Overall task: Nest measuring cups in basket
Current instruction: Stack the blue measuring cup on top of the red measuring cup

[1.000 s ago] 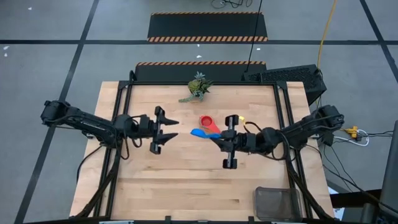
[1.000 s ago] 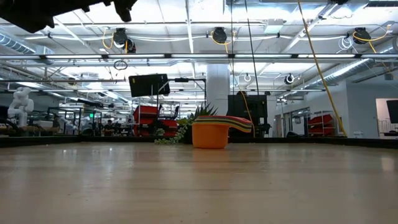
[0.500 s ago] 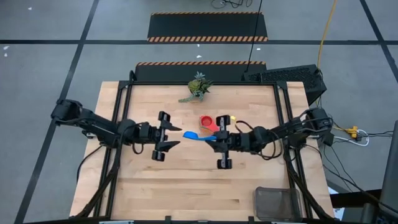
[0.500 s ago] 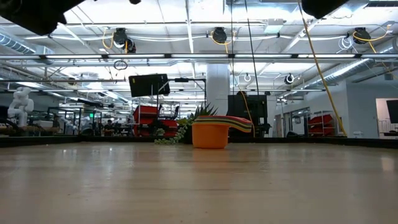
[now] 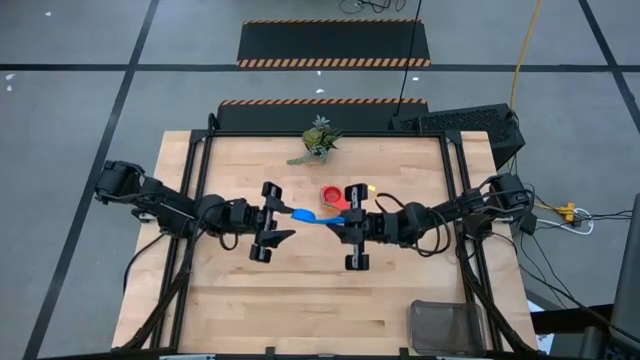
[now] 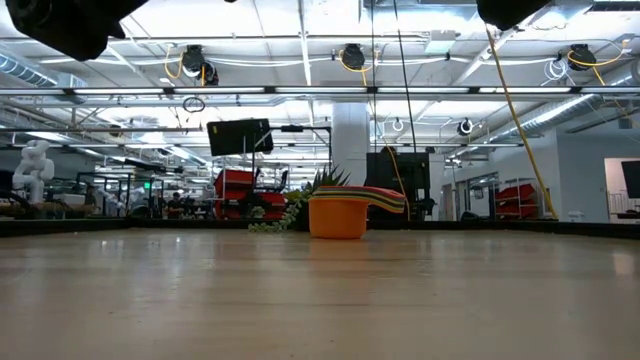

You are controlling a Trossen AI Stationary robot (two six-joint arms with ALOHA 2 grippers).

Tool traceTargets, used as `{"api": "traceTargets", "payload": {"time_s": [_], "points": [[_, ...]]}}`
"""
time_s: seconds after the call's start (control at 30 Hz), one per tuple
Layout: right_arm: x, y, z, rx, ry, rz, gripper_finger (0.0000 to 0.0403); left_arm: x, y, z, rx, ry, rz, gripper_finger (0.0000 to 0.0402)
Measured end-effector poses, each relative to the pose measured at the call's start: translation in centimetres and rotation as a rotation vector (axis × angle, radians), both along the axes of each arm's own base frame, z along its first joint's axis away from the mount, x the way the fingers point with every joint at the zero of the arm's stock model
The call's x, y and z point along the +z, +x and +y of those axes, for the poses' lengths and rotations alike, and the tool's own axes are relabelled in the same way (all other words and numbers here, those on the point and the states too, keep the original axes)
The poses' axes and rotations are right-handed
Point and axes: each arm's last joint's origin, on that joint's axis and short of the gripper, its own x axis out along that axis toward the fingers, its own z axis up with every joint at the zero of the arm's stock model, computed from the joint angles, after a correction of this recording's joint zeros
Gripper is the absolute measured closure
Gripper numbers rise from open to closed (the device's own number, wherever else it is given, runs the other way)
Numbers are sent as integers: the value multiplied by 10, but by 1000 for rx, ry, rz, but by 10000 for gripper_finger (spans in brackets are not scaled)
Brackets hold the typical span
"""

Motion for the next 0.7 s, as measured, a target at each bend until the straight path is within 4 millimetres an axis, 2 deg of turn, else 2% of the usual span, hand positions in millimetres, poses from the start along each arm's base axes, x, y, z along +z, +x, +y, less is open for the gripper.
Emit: {"api": "traceTargets", "payload": {"time_s": [0.1, 0.43, 0.7], "points": [[0, 0, 0, 0, 0, -1, 403, 0, 0, 0, -3, 1, -2, 199], [0, 0, 0, -1, 1, -1, 403, 0, 0, 0, -8, 4, -2, 303], [0, 0, 0, 0, 0, -1, 403, 0, 0, 1, -33, 27, -7, 355]]}}
